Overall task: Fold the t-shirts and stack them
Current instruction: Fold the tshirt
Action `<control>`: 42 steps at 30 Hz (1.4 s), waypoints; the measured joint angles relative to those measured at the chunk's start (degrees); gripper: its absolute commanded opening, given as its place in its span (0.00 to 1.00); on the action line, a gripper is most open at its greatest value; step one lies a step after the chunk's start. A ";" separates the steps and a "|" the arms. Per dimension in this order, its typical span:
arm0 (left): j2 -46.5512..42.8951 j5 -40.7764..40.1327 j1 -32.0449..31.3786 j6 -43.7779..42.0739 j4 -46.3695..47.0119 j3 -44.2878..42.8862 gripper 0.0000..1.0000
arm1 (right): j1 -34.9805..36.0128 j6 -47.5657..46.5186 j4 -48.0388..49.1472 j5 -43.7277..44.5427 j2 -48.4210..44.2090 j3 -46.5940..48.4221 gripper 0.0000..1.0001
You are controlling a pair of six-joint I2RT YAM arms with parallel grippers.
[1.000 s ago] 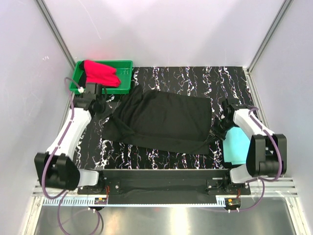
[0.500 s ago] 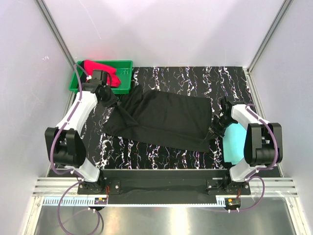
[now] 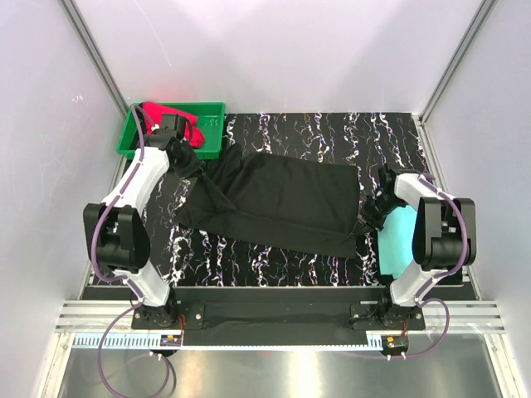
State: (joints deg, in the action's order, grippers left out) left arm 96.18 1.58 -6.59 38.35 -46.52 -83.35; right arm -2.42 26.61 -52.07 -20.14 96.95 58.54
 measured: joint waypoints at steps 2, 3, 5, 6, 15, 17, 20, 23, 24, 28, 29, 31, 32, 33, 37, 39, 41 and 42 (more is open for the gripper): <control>0.42 0.00 0.00 0.00 0.09 -0.55 0.00 | -0.20 -0.17 -0.02 0.00 0.66 0.42 0.00; 0.72 0.00 0.00 0.00 0.11 -0.81 0.00 | -0.33 -0.28 0.00 0.02 1.07 0.70 0.00; 1.49 0.00 0.00 0.00 0.15 -1.44 0.00 | -0.59 -0.50 0.09 0.04 1.97 1.33 0.00; 1.92 -0.02 0.00 0.00 0.13 -1.70 0.00 | -0.70 -0.61 0.13 0.07 2.43 1.66 0.00; 5.75 0.02 0.00 -0.04 0.15 -3.48 0.00 | -1.40 -1.18 0.59 0.13 5.29 3.08 0.00; 6.38 0.02 0.00 -0.20 0.13 -3.98 0.00 | -1.55 -1.22 0.83 0.15 5.95 3.30 0.00; 7.21 0.00 0.00 -0.44 0.24 -4.57 0.05 | -1.77 -1.29 0.94 0.26 6.54 3.63 0.06; 8.35 -0.22 -0.13 -1.55 -0.04 -5.81 0.36 | -2.21 -1.46 0.98 0.81 7.08 4.28 0.15; 8.90 -0.55 -0.33 -2.40 -0.63 -6.78 0.43 | -2.43 -1.77 0.92 1.22 7.34 4.74 0.18; 10.25 -4.70 -1.11 -5.88 -3.50 -11.69 0.69 | -2.86 -3.82 -1.01 5.14 7.78 9.18 0.54; 9.33 -6.12 -1.25 -6.51 -4.07 -11.63 0.70 | -2.91 -4.33 -1.07 5.86 7.69 10.29 0.55; 5.66 -8.81 -1.40 -7.72 -4.57 -9.33 0.68 | -2.91 -5.22 -0.70 6.14 6.99 11.43 0.56; 2.67 -9.66 -1.36 -8.28 -4.37 -6.88 0.66 | -2.91 -5.42 -0.42 6.01 6.40 11.41 0.56; -0.83 -10.14 -1.11 -8.68 -4.79 -4.33 0.65 | -2.91 -5.51 -0.46 5.92 5.66 11.21 0.57; -15.50 -8.26 0.37 -9.86 -3.37 6.36 0.46 | -2.34 -5.86 -0.07 5.66 1.03 9.16 0.59; -20.79 -4.33 1.46 -10.19 -1.16 11.69 0.44 | -0.57 -5.81 0.31 4.98 -0.87 8.26 0.59; -21.75 -0.74 1.75 -10.08 0.52 14.67 0.36 | 3.08 -5.60 0.92 4.07 -2.21 7.76 0.59; -20.90 1.22 1.95 -10.05 1.73 15.65 0.34 | 5.77 -5.33 1.57 3.34 -2.32 7.76 0.59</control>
State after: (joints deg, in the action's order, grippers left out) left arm 75.29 2.81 -4.64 28.29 -44.80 -67.70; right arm 3.36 21.28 -50.50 -16.80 94.63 66.30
